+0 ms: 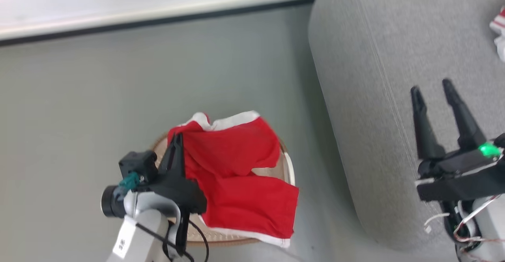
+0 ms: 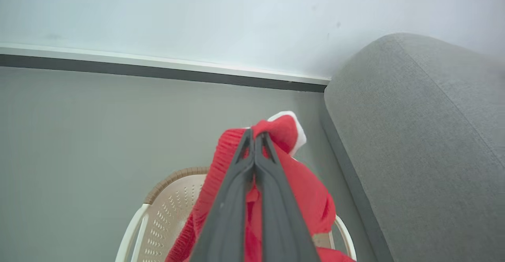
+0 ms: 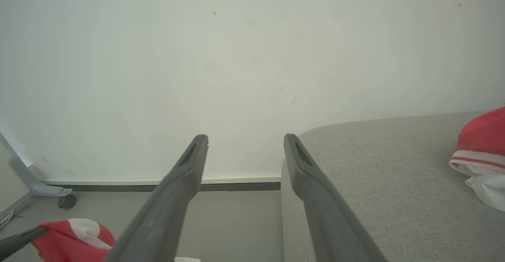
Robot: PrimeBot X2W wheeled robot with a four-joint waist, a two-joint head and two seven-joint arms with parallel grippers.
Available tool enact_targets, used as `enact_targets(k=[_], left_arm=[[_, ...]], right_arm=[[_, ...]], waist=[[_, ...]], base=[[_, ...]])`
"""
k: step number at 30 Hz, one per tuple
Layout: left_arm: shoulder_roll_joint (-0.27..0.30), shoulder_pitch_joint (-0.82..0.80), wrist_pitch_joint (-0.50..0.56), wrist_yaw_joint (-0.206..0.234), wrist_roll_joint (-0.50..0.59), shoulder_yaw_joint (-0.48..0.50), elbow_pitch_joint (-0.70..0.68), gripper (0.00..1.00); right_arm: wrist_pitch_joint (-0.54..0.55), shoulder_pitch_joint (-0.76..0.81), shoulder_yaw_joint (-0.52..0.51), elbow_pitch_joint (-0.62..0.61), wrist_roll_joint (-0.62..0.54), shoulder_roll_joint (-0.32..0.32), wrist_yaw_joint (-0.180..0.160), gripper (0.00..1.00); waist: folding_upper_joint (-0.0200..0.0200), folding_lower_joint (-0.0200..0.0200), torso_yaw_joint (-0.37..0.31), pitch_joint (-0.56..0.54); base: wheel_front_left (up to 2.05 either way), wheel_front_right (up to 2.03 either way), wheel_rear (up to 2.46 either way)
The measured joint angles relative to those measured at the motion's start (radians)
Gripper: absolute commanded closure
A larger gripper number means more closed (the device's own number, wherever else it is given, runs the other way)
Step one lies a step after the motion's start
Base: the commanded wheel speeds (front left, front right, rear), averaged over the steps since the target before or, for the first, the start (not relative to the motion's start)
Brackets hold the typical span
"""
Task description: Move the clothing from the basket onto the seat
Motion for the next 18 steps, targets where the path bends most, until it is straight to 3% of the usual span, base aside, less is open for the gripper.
enact_targets(k=[9,18], left_arm=[[0.002,0.109,0.000,-0.023,0.024,-0.022,-0.124,1.00],[0.018,0.185,0.000,-0.043,0.064,-0.075,-0.337,1.00]], right_arm=[[0.000,0.064,0.104,0.005,-0.017,-0.001,0.000,0.00],[0.001,0.062,0.358,-0.039,-0.034,-0.036,0.000,0.00]], waist=[[0.0000,0.0000,0.063,-0.135],[0.0000,0.0000,0.130,-0.241]], base=[[0.00,0.00,0.00],[0.00,0.00,0.00]])
